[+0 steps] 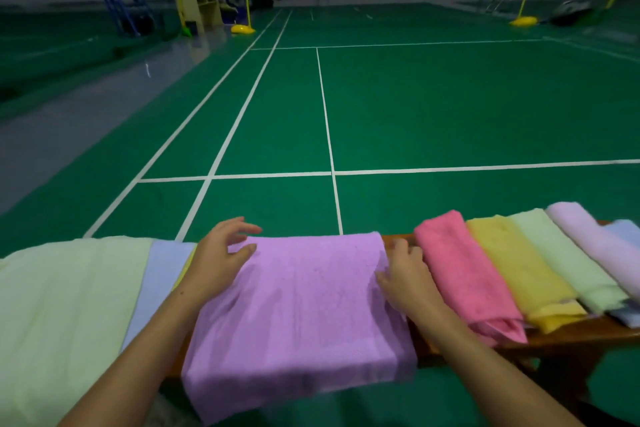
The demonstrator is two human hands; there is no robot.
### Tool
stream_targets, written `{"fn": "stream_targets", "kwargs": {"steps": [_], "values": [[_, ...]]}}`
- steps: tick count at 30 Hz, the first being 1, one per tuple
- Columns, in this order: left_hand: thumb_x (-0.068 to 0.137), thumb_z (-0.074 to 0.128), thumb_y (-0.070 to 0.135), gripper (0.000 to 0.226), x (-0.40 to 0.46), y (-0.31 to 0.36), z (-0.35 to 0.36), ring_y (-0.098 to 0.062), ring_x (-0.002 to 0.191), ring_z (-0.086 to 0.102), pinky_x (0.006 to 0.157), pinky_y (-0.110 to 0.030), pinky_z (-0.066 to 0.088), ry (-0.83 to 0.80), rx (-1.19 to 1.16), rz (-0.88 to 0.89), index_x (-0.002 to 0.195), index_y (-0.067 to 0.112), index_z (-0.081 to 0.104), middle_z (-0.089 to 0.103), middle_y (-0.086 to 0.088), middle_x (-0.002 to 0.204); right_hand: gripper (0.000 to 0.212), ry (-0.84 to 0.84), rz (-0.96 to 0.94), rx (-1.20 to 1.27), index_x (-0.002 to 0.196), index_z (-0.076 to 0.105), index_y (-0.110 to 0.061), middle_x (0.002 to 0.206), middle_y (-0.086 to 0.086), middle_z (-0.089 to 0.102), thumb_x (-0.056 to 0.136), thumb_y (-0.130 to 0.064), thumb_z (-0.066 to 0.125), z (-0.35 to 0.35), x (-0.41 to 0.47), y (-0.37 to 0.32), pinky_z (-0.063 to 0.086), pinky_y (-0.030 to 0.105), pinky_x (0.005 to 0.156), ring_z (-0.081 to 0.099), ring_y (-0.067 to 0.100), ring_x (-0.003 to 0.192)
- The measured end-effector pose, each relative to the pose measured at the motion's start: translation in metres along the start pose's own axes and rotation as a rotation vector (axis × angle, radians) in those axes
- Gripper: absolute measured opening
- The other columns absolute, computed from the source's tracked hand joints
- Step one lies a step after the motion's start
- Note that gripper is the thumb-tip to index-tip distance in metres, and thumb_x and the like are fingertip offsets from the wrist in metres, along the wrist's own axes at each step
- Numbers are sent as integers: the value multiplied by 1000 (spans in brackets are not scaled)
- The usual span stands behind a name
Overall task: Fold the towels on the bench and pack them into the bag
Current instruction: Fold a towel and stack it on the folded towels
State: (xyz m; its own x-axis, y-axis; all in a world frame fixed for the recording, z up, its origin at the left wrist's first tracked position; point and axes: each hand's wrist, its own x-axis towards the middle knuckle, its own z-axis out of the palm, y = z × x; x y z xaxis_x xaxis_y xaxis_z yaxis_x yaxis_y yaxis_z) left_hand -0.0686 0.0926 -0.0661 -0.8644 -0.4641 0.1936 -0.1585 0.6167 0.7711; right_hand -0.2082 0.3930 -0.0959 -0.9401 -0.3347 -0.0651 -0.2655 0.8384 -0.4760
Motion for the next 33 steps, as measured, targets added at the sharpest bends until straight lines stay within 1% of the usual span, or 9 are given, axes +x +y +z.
{"fn": "stream_targets", "kwargs": {"steps": [3, 8, 12, 14, 18, 21, 24, 30, 33], "values": [[96, 76, 13, 25, -34, 16, 3, -4, 102, 73, 92, -36, 59, -96, -27, -1, 108, 35, 75, 70, 23, 122, 41, -24, 25, -103, 131, 42, -8, 130, 14, 56, 101, -30, 60, 0, -34, 6, 51, 44, 94, 62, 37, 115], [97, 75, 24, 18, -69, 26, 33, -2, 97, 71, 90, -31, 62, -314, 60, -34, 111, 36, 72, 73, 19, 113, 23, -128, 119, -10, 93, 55, -13, 86, -1, 65, 92, -30, 70, 0, -50, 23, 57, 36, 73, 67, 23, 77], [99, 71, 32, 15, -74, 26, 58, 0, 99, 65, 94, -23, 58, -355, 189, -25, 113, 37, 70, 71, 18, 110, 35, -214, 126, 91, 64, 52, -18, 50, -8, 52, 85, -30, 76, -2, -44, 32, 43, 28, 56, 50, 15, 52], [98, 71, 31, 14, -65, 29, 65, 0, 96, 66, 92, -28, 59, -300, 199, -45, 112, 36, 71, 71, 18, 108, 43, -192, 98, 197, 57, 47, -19, 40, -9, 42, 89, -26, 75, -7, -37, 31, 35, 27, 50, 40, 11, 46], [96, 71, 26, 22, -46, 52, 79, -4, 86, 69, 87, -33, 60, -303, 105, 39, 115, 37, 70, 73, 19, 101, 24, -136, -8, 353, 81, 60, -15, 70, -5, 62, 92, -28, 75, -5, -35, 21, 40, 30, 58, 53, 11, 62], [93, 74, 33, 55, -39, 70, 89, -6, 76, 70, 82, -37, 60, -471, 3, 98, 139, 50, 51, 73, 16, 98, 9, -144, -114, 441, 92, 65, -22, 81, -7, 69, 89, -26, 72, 4, -44, 12, 51, 36, 71, 62, 9, 73], [82, 79, 37, 87, -29, 79, 96, 0, 69, 66, 79, -39, 58, -579, 90, 156, 147, 65, 29, 73, 20, 89, 23, -224, -256, 479, 100, 73, -20, 91, -4, 76, 84, -31, 62, 5, -51, 3, 57, 45, 79, 70, 18, 84], [72, 63, 40, 51, -18, 85, 96, -1, 62, 58, 73, -47, 59, -735, 137, 101, 123, 47, 61, 71, 11, 78, 42, -249, -339, 503, 127, 74, -17, 111, -11, 78, 85, -13, 77, -1, -40, 7, 57, 23, 87, 71, 2, 101], [81, 65, 29, 32, -19, 84, 96, -6, 57, 67, 66, -44, 62, -766, 116, 71, 113, 33, 66, 77, 7, 80, 39, -243, -315, 581, 118, 75, -18, 102, -7, 79, 83, -5, 82, 0, -37, 12, 60, 25, 84, 74, 7, 96]]}}
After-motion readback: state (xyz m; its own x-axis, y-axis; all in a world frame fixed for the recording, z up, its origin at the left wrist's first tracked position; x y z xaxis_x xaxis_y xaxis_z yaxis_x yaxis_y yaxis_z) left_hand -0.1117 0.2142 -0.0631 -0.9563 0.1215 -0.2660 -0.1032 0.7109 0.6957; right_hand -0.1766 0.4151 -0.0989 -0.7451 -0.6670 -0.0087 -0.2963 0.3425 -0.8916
